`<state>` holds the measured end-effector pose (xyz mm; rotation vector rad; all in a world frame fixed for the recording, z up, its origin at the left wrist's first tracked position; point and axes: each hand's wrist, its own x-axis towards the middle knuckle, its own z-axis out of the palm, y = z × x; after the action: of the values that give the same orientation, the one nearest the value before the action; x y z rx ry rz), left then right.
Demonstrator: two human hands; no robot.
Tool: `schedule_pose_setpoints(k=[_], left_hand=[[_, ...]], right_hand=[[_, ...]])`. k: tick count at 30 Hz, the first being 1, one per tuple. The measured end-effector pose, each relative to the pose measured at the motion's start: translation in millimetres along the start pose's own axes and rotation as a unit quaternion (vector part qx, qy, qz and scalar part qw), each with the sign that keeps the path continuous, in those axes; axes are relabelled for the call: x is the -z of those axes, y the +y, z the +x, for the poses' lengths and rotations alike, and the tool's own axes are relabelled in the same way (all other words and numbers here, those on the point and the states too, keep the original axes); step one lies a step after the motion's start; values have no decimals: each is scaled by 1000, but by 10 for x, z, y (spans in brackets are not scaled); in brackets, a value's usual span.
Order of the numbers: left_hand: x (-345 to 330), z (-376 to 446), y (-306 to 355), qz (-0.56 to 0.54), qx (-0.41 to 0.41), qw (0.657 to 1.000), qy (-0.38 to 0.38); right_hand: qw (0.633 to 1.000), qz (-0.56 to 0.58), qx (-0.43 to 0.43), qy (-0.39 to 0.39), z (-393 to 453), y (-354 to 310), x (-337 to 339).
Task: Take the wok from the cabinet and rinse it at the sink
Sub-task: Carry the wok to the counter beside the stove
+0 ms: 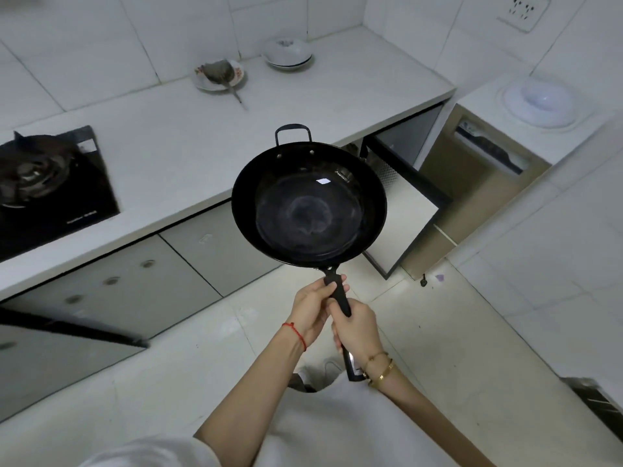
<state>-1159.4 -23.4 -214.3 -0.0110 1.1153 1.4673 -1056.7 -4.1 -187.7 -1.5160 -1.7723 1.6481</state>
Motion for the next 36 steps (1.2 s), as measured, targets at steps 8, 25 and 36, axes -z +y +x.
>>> schedule_pose_setpoints(k=[8,25,36], left_hand=[[25,-210,-36,-47,-78,994,62],[248,-660,-169,-195,-245,915,256],[832,-1131,-191,-294,-320,823,366]], right_hand=[[995,-30,43,-85,39,-19,-24],[922,-119,127,-347,126,-147,-294],[835,-189,151,-494,-128,-281,-1043]])
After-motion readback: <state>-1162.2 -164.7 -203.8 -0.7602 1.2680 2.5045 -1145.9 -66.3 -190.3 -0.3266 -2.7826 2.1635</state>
